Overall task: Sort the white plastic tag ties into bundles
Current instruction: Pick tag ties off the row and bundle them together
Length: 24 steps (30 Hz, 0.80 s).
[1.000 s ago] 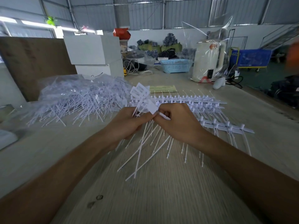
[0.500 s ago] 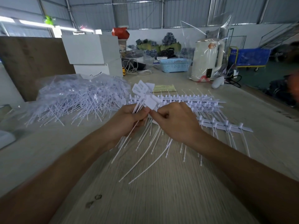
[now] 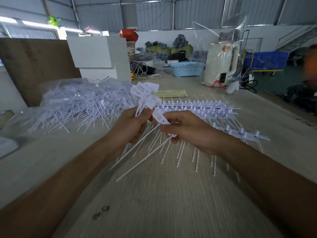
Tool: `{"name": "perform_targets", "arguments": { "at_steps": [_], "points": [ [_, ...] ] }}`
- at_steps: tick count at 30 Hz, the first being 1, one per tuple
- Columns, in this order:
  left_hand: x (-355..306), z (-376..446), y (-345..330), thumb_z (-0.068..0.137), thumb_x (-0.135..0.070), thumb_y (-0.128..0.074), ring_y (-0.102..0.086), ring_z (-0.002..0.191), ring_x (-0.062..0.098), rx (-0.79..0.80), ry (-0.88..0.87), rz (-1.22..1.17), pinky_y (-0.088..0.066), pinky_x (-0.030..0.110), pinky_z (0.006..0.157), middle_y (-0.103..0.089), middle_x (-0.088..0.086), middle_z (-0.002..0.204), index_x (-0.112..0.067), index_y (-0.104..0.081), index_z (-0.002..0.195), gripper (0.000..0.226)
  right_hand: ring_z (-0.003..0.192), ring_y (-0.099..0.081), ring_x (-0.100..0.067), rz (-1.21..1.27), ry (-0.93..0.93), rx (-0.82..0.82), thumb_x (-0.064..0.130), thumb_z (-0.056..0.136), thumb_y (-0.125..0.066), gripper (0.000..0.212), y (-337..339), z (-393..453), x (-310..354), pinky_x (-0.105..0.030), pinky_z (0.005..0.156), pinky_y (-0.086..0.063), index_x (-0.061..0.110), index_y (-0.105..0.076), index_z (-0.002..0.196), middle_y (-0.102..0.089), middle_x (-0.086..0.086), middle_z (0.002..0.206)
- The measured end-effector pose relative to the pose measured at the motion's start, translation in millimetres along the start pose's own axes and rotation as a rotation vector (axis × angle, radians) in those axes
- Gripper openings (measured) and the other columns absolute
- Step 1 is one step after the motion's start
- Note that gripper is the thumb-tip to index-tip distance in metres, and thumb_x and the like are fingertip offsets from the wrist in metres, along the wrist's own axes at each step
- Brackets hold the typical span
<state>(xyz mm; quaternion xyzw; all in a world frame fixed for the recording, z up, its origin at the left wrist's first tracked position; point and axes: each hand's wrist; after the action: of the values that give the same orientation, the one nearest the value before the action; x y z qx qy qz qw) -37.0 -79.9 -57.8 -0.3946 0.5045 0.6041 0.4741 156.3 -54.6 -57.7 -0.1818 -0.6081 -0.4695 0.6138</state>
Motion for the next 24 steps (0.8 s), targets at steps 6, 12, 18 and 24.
{"name": "perform_targets", "arguments": {
  "at_steps": [6, 12, 18, 24],
  "points": [
    [-2.8, -2.6, -0.7, 0.095, -0.044, -0.063, -0.027, 0.042, 0.007, 0.03, -0.071, 0.036, -0.022, 0.019, 0.042, -0.035, -0.008, 0.051, -0.031, -0.059, 0.06, 0.037, 0.077, -0.064, -0.019, 0.081, 0.007, 0.012, 0.01, 0.089, -0.073, 0.034, -4.9, -2.5, 2.1, -0.026, 0.059, -0.047, 0.007, -0.057, 0.119, -0.076, -0.009, 0.088],
    [0.2, -1.7, -6.9, 0.098, -0.03, -0.062, -0.034, 0.039, 0.004, -0.039, -0.133, 0.15, -0.026, 0.015, 0.039, -0.04, -0.012, 0.045, -0.029, -0.059, 0.053, 0.045, 0.067, -0.072, -0.024, -0.112, 0.033, -0.117, 0.02, 0.091, -0.073, 0.024, -7.7, -2.1, 2.3, -0.03, 0.05, -0.052, 0.012, -0.056, 0.106, -0.076, -0.007, 0.075],
    [-1.7, -2.6, -3.9, 0.099, -0.032, -0.061, -0.029, 0.039, 0.008, -0.04, -0.09, 0.124, -0.024, 0.02, 0.04, -0.038, -0.008, 0.045, -0.026, -0.056, 0.052, 0.048, 0.052, -0.061, -0.01, -0.606, 0.261, -0.29, 0.028, 0.092, -0.07, 0.029, -23.7, -2.6, 2.9, -0.027, 0.058, -0.046, 0.023, -0.049, 0.113, -0.071, 0.003, 0.064],
    [0.0, -1.2, -4.2, 0.097, -0.031, -0.063, -0.023, 0.037, 0.011, -0.069, 0.002, 0.042, -0.017, 0.018, 0.04, -0.033, -0.002, 0.045, -0.023, -0.048, 0.053, 0.047, 0.045, -0.037, -0.011, -0.821, 0.413, -0.316, 0.024, 0.094, -0.067, 0.039, -29.0, -7.0, 7.3, -0.031, 0.051, -0.034, 0.02, -0.044, 0.125, -0.046, 0.009, 0.053]
  ]
}}
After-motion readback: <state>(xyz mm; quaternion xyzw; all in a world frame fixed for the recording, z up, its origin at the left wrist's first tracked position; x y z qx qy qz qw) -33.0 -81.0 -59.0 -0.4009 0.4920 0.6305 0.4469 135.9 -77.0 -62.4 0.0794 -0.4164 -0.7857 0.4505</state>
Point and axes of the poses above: each hand's wrist, its own z-axis towards the middle knuckle, its own y-axis out of the back of the hand, x = y × z
